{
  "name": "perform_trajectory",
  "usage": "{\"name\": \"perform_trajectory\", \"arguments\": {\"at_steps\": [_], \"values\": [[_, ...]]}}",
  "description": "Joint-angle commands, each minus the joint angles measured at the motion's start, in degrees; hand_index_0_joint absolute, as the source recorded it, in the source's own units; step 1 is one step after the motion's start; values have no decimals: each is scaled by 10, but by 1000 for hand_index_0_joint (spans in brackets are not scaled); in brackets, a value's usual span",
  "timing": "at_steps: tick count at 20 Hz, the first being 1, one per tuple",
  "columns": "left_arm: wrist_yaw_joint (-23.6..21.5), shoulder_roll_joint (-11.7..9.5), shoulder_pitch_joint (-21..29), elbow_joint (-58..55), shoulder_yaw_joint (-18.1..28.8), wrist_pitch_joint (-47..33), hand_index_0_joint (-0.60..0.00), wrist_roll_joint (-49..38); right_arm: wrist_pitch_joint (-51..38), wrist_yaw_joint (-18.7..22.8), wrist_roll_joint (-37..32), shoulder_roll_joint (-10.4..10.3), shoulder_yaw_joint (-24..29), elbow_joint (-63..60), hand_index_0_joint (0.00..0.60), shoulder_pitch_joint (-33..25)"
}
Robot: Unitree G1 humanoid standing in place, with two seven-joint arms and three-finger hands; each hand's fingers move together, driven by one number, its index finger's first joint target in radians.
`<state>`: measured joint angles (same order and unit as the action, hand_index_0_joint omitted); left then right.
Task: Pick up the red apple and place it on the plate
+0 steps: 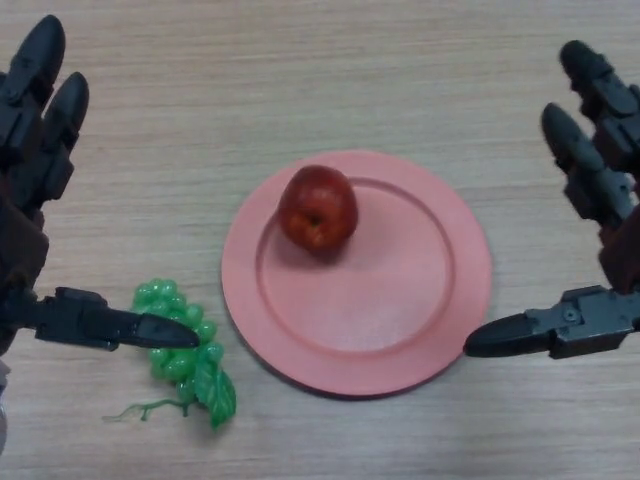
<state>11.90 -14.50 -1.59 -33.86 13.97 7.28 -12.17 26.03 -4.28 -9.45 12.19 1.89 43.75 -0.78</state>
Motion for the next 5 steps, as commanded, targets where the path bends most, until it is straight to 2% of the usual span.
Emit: {"name": "perform_trajectory", "arguments": {"at_steps": [1,5], "values": [[-19,-25,24,-43,31,-36,0,7,-51,3,-31,13,14,46,0,-24],[-23,-27,32,-38,28,-36,0,29,-50,-10,-23,11,6,66,0,-16]]}}
